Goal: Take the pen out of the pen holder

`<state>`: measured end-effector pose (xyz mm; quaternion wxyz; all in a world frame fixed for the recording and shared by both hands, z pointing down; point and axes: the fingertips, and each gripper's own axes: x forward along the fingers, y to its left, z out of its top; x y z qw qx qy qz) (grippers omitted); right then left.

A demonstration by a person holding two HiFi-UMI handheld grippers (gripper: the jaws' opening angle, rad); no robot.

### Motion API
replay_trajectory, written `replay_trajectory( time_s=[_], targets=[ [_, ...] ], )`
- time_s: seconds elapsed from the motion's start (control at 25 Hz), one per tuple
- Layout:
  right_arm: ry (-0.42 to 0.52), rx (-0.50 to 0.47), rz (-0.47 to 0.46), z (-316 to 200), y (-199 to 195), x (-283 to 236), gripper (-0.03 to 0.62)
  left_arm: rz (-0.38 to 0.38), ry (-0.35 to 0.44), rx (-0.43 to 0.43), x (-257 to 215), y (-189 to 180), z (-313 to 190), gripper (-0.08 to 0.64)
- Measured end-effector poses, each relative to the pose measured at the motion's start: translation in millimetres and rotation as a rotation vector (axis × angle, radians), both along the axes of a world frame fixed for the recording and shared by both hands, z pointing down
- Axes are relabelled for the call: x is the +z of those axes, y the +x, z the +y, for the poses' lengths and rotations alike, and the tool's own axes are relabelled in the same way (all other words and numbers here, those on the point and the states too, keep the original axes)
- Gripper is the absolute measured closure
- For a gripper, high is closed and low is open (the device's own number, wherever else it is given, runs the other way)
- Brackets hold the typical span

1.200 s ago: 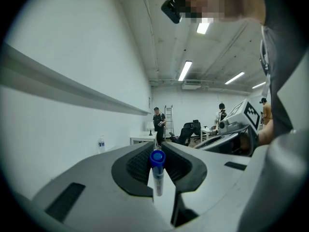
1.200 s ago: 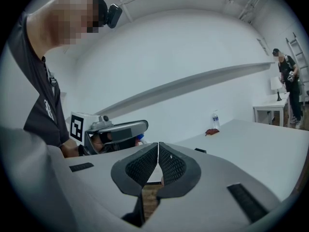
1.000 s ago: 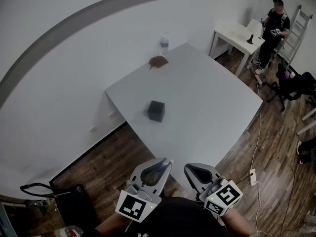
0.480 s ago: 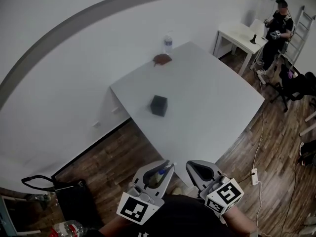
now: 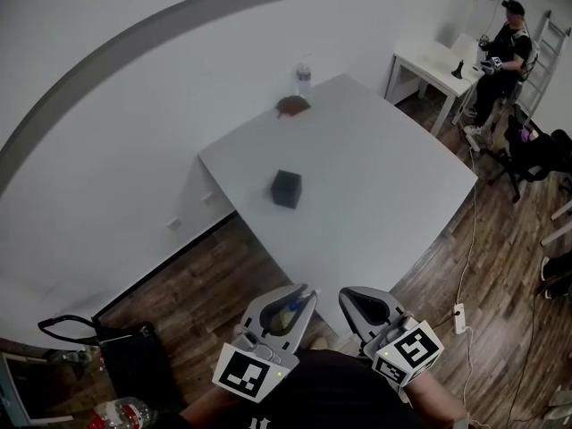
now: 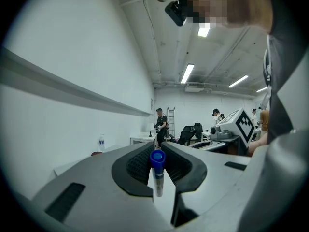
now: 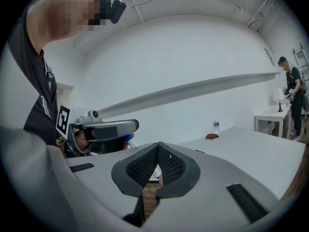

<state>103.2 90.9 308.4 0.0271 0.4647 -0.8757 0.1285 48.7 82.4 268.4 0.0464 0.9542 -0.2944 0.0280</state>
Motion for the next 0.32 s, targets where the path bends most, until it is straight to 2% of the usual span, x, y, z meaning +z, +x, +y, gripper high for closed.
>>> replay_trajectory(
  time_s=[0.32],
  targets=[
    [0.001,-0.002,0.005,-6.7,-1.3,-1.4,0.580,0.005,0.004,0.004,-1.0,0.8,-7.8,0.512]
  ],
)
